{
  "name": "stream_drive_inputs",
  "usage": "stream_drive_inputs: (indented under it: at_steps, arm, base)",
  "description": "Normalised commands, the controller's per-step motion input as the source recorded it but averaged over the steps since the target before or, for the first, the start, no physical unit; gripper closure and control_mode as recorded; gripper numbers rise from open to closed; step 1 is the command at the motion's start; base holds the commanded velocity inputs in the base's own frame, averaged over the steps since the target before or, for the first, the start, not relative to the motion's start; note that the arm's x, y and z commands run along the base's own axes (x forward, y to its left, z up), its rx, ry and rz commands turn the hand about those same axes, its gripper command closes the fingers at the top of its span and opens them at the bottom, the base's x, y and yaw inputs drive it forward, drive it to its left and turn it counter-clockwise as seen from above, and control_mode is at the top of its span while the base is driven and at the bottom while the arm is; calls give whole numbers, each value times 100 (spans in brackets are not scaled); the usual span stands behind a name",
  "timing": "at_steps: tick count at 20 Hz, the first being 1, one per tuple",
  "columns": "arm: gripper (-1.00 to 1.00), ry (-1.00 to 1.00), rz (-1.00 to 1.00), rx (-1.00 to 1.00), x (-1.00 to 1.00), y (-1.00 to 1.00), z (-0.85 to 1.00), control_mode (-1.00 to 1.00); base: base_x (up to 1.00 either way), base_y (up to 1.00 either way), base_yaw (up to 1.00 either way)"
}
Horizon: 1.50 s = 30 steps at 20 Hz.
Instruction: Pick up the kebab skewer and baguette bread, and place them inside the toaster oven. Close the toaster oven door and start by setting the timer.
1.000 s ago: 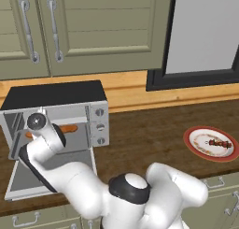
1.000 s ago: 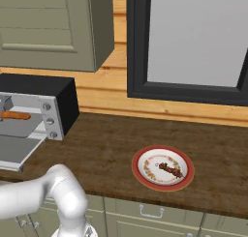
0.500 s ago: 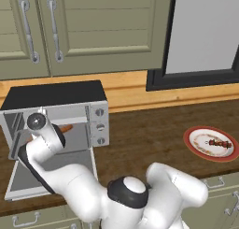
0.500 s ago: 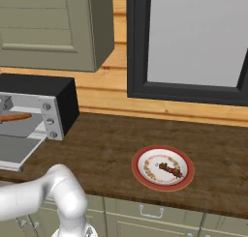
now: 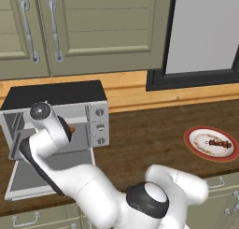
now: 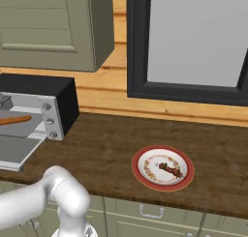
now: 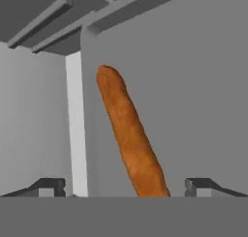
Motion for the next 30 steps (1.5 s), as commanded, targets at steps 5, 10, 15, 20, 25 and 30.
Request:
stream_drive_inputs:
  at_steps: [5, 10, 15, 20, 25, 30]
  arm:
    - [-100, 1, 8, 0, -87, -99, 0, -100]
    - [-100, 3, 9, 0, -71, -100, 4, -100]
    - [-100, 8, 8, 0, -47, -100, 22, -100]
    - [-100, 8, 11, 0, -29, -100, 18, -100]
    - [-100, 5, 13, 0, -24, -100, 11, -100]
    - [-100, 7, 3, 0, -20, -100, 18, -100]
  base:
    - [0, 0, 0]
    - [0, 0, 0]
    - [0, 0, 0]
    - [0, 0, 0]
    - [0, 0, 0]
    - [0, 0, 0]
